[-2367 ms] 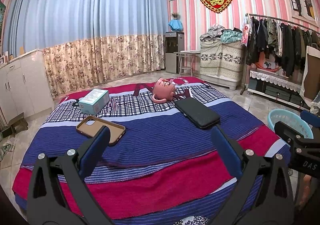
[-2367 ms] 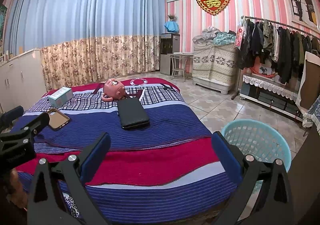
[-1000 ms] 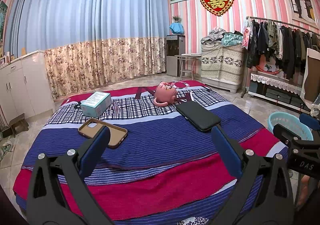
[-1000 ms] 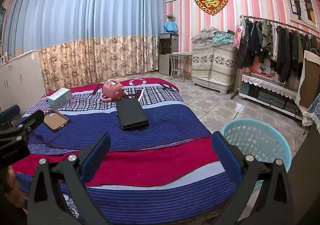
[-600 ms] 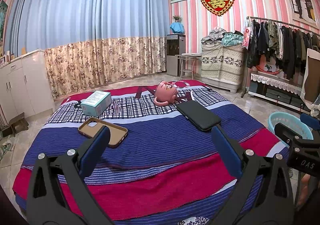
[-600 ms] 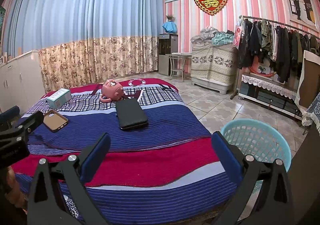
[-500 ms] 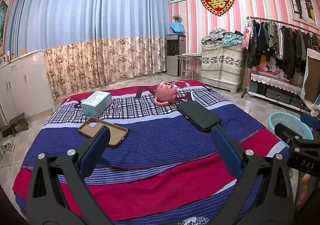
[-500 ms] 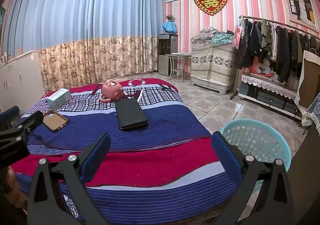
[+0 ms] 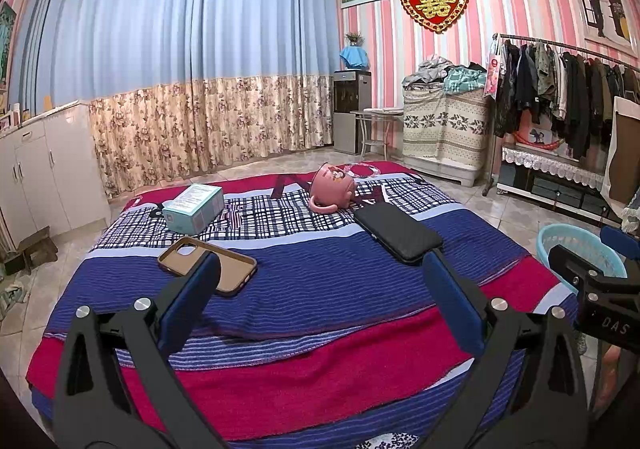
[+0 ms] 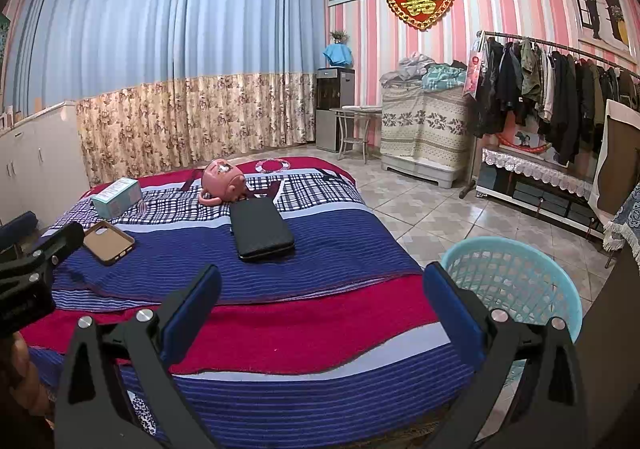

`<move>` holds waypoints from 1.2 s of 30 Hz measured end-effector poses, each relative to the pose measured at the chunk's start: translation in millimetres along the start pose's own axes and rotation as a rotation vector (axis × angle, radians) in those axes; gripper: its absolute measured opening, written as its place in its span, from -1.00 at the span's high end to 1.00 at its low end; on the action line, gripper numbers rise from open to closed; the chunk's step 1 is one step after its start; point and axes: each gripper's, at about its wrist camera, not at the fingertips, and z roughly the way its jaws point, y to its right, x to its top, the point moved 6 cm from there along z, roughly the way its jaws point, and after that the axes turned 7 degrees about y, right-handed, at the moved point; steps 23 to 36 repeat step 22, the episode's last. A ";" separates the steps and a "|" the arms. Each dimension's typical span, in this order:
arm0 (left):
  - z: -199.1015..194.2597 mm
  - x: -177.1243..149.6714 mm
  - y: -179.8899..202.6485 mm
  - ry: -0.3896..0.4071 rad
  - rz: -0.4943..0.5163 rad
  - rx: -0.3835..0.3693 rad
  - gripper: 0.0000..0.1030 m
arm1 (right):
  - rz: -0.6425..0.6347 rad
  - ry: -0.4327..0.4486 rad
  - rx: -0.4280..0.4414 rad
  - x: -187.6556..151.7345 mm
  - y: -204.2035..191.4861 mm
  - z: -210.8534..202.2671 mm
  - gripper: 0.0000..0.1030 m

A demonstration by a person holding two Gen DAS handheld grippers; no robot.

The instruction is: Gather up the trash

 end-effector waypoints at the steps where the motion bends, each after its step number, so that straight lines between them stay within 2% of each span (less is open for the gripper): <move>1: 0.8 0.9 -0.5 0.000 0.001 0.000 -0.89 | 0.000 0.000 0.000 -0.1 -0.2 -0.3 -0.91; 18: 1.9 10.1 -8.4 -0.003 0.001 -0.003 -0.90 | -0.001 -0.002 0.002 -0.7 0.6 -0.1 -0.91; 36: 3.6 6.4 -4.7 -0.010 0.001 -0.001 -0.89 | 0.001 -0.001 -0.002 0.6 2.1 0.1 -0.91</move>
